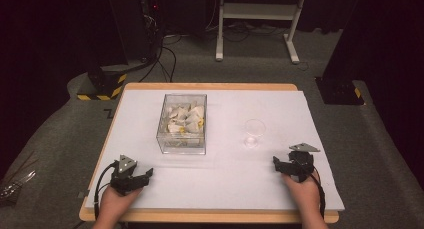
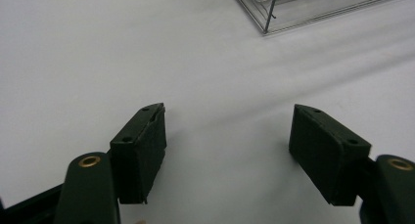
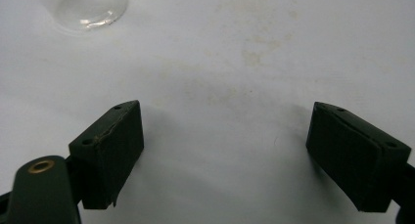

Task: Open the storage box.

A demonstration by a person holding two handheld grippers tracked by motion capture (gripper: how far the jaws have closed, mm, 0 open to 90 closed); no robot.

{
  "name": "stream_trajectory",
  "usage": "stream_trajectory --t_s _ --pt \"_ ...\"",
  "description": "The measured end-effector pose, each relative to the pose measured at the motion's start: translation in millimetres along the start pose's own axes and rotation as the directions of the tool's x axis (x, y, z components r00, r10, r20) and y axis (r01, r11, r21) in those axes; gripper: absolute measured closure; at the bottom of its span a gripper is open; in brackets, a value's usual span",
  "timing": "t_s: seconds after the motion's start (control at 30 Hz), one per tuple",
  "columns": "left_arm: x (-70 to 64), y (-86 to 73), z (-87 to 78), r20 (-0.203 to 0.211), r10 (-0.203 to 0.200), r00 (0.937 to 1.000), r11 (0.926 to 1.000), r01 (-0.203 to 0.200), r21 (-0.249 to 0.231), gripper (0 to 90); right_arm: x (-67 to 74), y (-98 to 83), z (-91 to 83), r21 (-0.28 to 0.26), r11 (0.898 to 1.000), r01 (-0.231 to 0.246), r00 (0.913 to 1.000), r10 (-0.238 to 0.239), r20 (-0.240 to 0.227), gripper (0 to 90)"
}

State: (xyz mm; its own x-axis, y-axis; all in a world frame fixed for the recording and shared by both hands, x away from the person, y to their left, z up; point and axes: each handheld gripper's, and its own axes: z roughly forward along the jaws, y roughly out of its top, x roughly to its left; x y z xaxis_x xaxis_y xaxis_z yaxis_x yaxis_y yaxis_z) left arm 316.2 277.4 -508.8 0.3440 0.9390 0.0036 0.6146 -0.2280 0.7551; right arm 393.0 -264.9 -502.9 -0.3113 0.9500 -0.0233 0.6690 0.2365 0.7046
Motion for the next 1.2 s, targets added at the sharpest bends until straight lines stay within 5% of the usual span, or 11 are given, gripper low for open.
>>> stream_trajectory --t_s 0.93,1.2 --pt "-0.2 0.3 0.0 -0.002 0.000 1.0000 1.0000 0.000 0.001 30.2 2.8 0.5 -2.8 -0.007 1.000 0.007 0.9998 -0.007 0.021 16.8" --pt "2.4 -0.3 -2.9 0.007 -0.028 0.9996 0.9996 0.028 -0.009 37.0 13.1 1.0 -12.4 -0.042 0.999 0.014 0.9998 -0.015 -0.016 20.2"
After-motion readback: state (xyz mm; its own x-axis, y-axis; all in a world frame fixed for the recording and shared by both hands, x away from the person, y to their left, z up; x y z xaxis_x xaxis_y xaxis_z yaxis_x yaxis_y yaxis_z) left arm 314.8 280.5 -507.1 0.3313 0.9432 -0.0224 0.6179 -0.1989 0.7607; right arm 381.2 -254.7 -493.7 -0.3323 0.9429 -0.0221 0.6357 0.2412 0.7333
